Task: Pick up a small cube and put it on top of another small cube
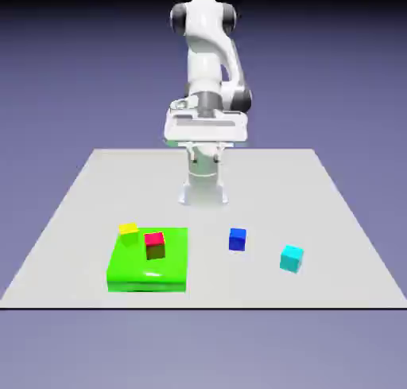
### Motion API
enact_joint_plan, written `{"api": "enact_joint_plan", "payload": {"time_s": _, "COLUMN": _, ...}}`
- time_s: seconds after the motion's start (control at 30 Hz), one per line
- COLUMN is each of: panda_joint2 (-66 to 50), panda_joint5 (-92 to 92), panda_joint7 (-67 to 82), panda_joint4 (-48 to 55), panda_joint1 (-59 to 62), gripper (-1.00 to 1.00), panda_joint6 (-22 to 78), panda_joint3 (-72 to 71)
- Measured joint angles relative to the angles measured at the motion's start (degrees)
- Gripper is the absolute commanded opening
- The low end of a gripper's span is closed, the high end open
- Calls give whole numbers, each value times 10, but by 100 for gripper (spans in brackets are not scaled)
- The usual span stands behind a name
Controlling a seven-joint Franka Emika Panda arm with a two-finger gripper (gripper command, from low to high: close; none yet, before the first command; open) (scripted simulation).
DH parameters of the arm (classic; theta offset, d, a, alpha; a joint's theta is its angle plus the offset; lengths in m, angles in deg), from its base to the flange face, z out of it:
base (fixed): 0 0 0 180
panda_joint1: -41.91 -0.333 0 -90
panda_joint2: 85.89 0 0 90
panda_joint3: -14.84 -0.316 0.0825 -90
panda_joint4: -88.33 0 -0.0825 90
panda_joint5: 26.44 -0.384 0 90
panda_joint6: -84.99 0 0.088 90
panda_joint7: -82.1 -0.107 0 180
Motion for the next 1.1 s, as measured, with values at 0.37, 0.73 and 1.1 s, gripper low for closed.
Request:
{"api": "enact_joint_plan", "payload": {"time_s": 0.37, "panda_joint2": -228, "panda_joint5": -28, "panda_joint7": -217, "panda_joint4": 109, "panda_joint1": 51, "gripper": 0, "panda_joint6": 145, "panda_joint3": -161}}
{"api": "enact_joint_plan", "payload": {"time_s": 0.73, "panda_joint2": -457, "panda_joint5": -55, "panda_joint7": -434, "panda_joint4": 218, "panda_joint1": 102, "gripper": 0, "panda_joint6": 291, "panda_joint3": -323}}
{"api": "enact_joint_plan", "payload": {"time_s": 1.1, "panda_joint2": -614, "panda_joint5": -18, "panda_joint7": -520, "panda_joint4": 245, "panda_joint1": 56, "gripper": -100, "panda_joint6": 235, "panda_joint3": -313}}
